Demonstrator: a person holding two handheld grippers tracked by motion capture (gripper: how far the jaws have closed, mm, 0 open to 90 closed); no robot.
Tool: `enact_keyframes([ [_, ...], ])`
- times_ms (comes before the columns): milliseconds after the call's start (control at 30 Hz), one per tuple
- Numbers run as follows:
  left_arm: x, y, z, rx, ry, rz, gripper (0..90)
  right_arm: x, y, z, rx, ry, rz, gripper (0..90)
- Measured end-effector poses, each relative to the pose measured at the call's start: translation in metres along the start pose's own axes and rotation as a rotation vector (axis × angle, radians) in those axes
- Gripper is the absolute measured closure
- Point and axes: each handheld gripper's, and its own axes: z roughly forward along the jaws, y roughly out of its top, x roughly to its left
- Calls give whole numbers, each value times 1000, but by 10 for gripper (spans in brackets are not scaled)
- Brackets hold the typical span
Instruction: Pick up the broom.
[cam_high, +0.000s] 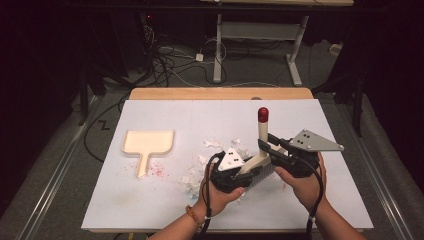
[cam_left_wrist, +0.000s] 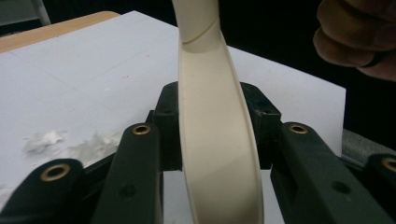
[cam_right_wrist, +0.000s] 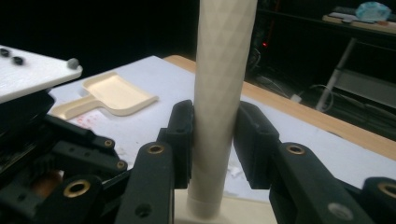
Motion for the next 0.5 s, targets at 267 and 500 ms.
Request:
enact_keyframes([
  [267, 5, -2, -29, 75, -52, 113, 652, -1, 2, -12, -1, 140, -74, 555],
  [500, 2, -6, -58, 132, -143, 207, 652, -3, -7, -16, 130, 338, -275, 435],
])
